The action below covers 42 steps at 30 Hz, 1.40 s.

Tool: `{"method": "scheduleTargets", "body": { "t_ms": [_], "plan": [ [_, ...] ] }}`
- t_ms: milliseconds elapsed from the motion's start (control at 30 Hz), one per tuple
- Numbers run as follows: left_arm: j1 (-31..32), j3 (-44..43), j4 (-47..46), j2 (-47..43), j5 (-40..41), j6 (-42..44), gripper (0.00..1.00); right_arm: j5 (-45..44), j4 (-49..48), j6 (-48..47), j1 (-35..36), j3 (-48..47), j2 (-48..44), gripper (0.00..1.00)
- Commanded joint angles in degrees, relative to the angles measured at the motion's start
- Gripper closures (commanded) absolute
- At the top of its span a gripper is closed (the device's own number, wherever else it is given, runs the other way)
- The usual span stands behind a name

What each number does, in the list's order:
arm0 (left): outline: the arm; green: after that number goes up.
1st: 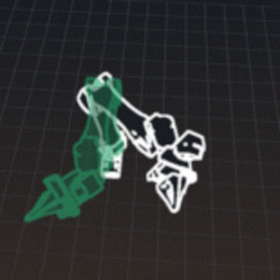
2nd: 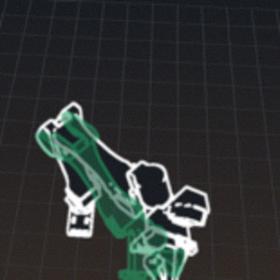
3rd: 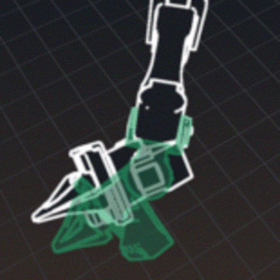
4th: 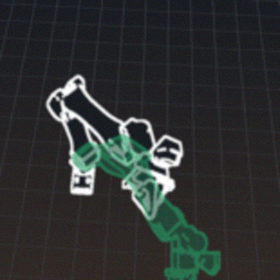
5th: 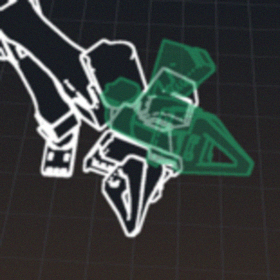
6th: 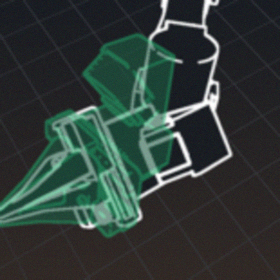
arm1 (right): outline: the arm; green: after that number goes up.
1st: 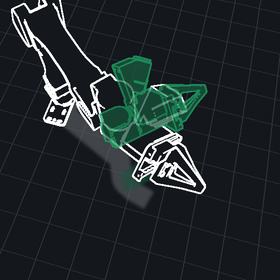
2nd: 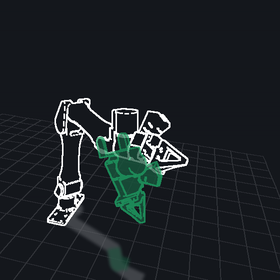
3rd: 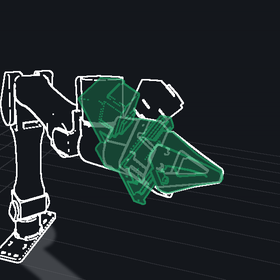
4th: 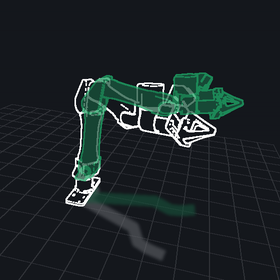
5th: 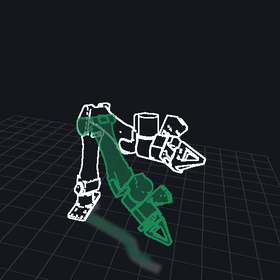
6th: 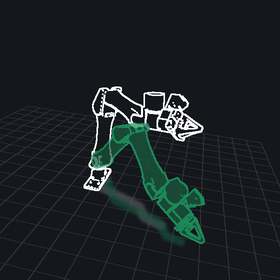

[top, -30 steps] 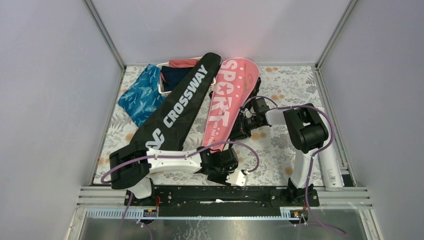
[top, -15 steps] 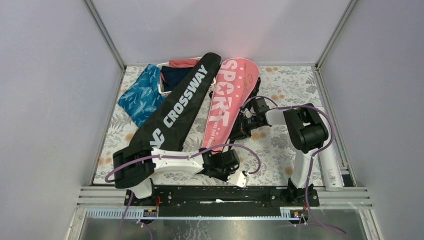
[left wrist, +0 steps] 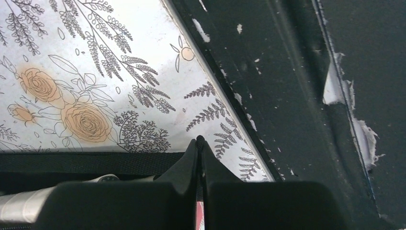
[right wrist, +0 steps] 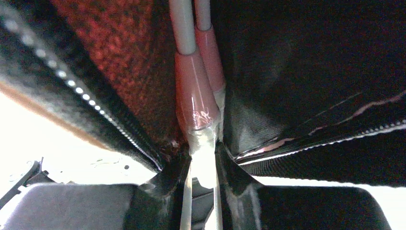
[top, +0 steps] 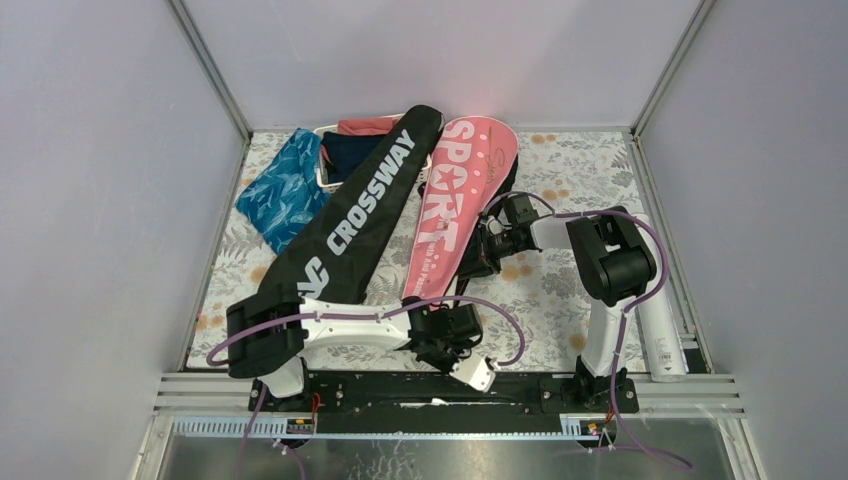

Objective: Pack up the badminton gear
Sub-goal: Place the racket in the racket bag.

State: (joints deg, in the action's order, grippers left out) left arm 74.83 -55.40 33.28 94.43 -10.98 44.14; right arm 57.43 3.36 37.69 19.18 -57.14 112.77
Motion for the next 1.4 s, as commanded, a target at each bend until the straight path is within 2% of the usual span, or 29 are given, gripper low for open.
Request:
{"method": "scheduleTargets", "body": {
  "t_ms": [0,300,433,567,667,767,900,1067,1200,1367],
  "plan": [
    [1.2,-1.98,4.83,-0.95,-12.74,1.01,1.0,-5.53,-14.8,5.46,-2.35,-6.66,-1.24,1.0],
    [-0.65,-3.2,2.33,0.32,-14.85,-1.92,0.98,-14.31,-8.7,0.99,-1.53,-5.5,-1.41,1.0],
    [-1.54,-4.39,1.99,0.97,-12.65,-4.17,0.73,-16.5,-8.15,-1.22,-1.25,-4.24,-1.6,1.0],
    [-3.24,-5.93,3.52,0.6,-9.9,-4.67,0.51,-15.61,-9.29,-1.93,-1.25,-3.3,-1.24,1.0],
    [-5.74,-7.92,5.27,-0.8,-9.06,-4.68,0.3,-13.66,-10.56,-1.1,-1.25,-3.39,-0.58,1.0],
    [-8.97,-10.85,8.09,-2.7,-9.4,-4.86,0.21,-12.57,-11.38,-0.68,-1.25,-3.65,-0.28,1.0],
    [-15.21,-12.65,8.24,-5.24,-10.32,-7.11,0.19,-11.95,-12.12,-0.25,-1.3,-3.64,-0.2,1.0],
    [-23.3,-10.58,2.69,-6.71,-9.83,-15.7,0.21,-11.53,-13.79,0.92,-1.35,-2.53,-0.03,1.0],
    [-24.81,-6.13,-4.3,-5.93,-4.79,-23.44,0.25,-11.43,-15.66,2.28,-1.35,-1.62,0.45,1.0],
    [-24.97,-3.96,-9.27,-3.73,-3.12,-30.88,0.25,-11.09,-17.42,3.57,-1.34,-1.31,0.87,1.0]
  ]
}}
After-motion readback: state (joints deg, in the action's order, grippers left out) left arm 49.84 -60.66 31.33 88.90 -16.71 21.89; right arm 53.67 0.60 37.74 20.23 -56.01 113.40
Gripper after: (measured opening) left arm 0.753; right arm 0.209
